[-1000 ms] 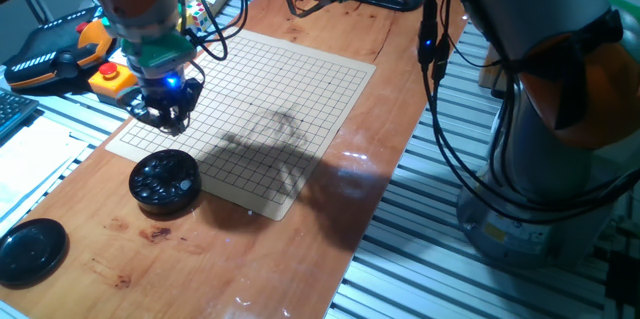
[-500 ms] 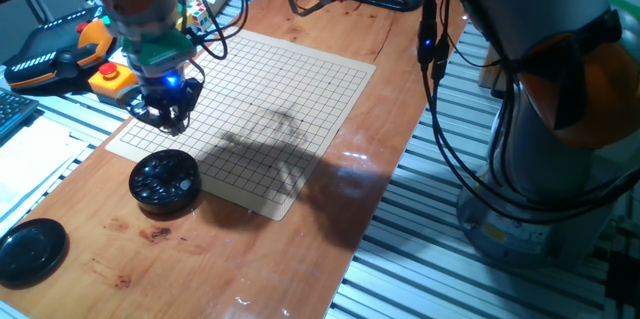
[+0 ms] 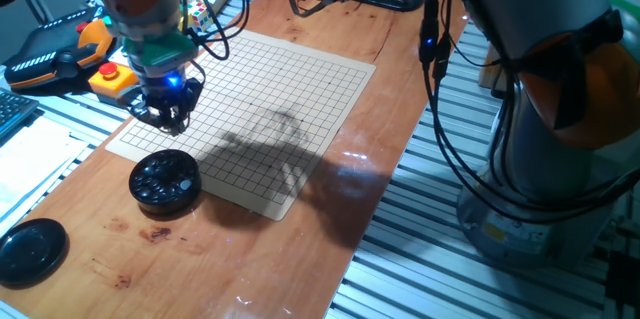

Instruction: Play the first move as black on the 3-4 point in the upper right corner of the Go board

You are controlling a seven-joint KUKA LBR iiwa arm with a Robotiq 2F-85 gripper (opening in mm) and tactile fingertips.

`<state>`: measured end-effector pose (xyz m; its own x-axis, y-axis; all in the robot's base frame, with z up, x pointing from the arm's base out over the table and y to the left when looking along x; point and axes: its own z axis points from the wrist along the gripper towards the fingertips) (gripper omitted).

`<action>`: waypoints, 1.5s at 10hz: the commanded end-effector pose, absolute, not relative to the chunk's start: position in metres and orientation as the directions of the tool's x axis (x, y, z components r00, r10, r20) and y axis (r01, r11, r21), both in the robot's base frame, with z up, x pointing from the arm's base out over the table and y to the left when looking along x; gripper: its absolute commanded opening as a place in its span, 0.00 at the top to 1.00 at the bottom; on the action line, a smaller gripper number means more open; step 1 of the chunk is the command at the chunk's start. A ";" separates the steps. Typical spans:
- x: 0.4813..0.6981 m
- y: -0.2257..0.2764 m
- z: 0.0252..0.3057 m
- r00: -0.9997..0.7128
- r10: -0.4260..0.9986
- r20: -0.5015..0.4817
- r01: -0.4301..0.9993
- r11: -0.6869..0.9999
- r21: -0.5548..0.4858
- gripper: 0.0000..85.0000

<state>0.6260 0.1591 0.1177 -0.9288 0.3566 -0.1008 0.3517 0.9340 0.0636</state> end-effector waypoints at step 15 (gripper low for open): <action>0.662 0.134 0.108 -0.933 0.340 -0.116 0.337 0.940 0.050 0.99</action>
